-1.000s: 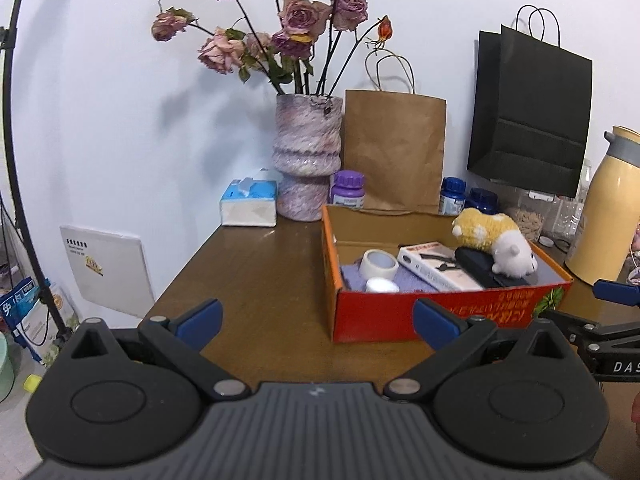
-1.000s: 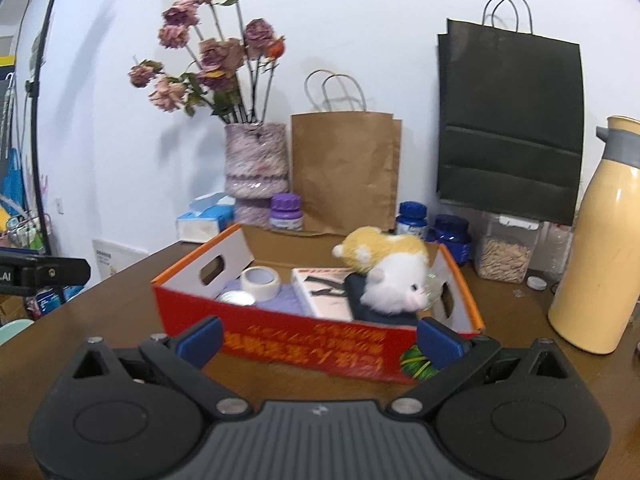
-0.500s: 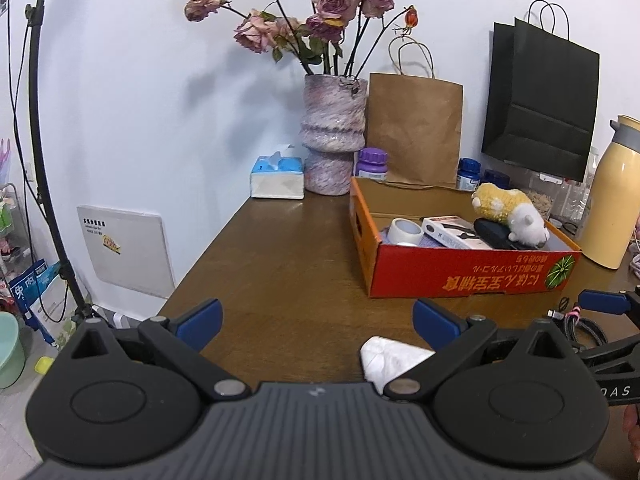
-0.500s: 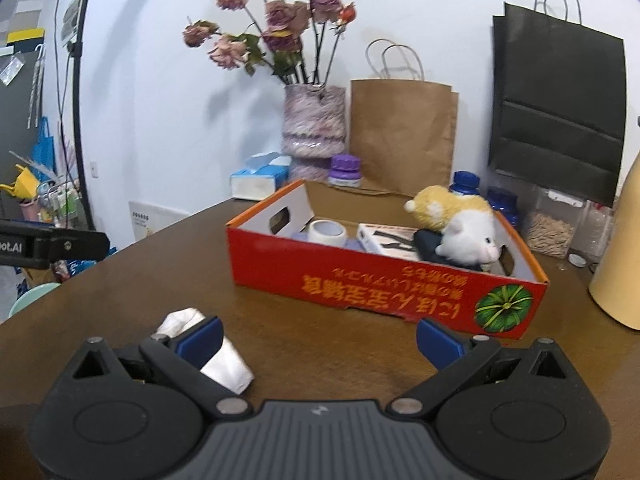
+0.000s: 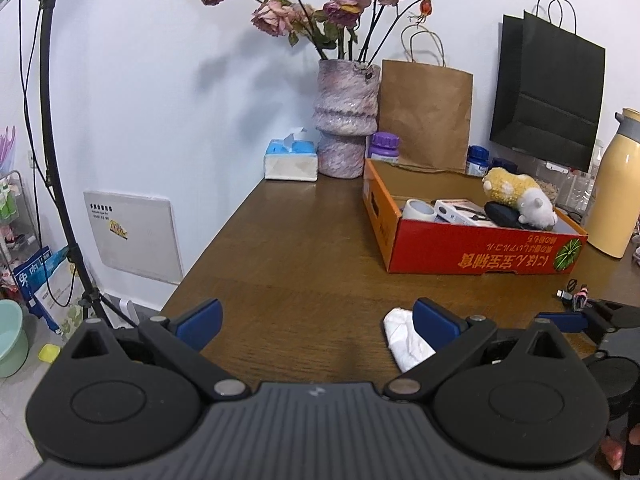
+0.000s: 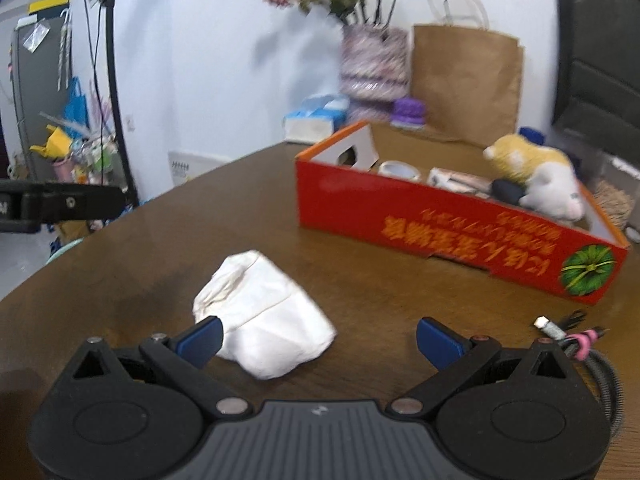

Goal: Flip cup upright
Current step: 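Grasp the white cloth with the right tool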

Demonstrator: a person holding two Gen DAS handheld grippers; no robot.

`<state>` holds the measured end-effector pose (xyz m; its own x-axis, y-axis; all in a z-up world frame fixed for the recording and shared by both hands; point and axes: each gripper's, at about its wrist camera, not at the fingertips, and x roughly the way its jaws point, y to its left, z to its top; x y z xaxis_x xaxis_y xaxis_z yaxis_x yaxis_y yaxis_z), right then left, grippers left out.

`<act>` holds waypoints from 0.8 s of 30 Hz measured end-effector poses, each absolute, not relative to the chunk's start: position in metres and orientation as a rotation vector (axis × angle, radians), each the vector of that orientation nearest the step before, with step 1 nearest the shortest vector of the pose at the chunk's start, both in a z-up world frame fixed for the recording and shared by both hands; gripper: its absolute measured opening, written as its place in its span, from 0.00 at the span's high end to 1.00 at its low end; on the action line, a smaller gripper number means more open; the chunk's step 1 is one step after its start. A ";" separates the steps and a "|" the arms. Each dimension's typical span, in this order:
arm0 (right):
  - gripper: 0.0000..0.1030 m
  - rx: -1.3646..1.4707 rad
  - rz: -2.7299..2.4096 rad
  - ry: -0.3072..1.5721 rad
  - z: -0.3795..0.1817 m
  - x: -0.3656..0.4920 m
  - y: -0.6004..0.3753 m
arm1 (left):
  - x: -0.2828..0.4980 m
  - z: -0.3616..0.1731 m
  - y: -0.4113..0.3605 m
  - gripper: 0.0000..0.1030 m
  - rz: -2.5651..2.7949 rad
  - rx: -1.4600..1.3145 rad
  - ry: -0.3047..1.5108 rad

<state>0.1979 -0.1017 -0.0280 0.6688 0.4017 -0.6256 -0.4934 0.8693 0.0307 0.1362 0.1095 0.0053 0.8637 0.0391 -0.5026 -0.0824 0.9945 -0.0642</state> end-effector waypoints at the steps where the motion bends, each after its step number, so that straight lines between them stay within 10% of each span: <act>1: 0.00 -0.150 0.512 0.678 -0.030 0.199 -0.098 | 0.136 0.004 0.111 0.00 0.065 -0.087 0.529; 21: 0.00 -0.178 0.596 0.712 -0.046 0.220 -0.062 | 0.138 -0.015 0.125 0.00 0.035 -0.134 0.576; 24: 0.13 -0.172 0.600 0.703 -0.045 0.218 -0.065 | 0.138 -0.017 0.125 0.00 0.006 -0.131 0.575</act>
<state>0.2184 -0.0651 -0.0450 0.6032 0.4595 -0.6519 -0.5718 0.8190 0.0482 0.1378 0.1246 -0.0168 0.8393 -0.0313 -0.5428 -0.0420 0.9916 -0.1221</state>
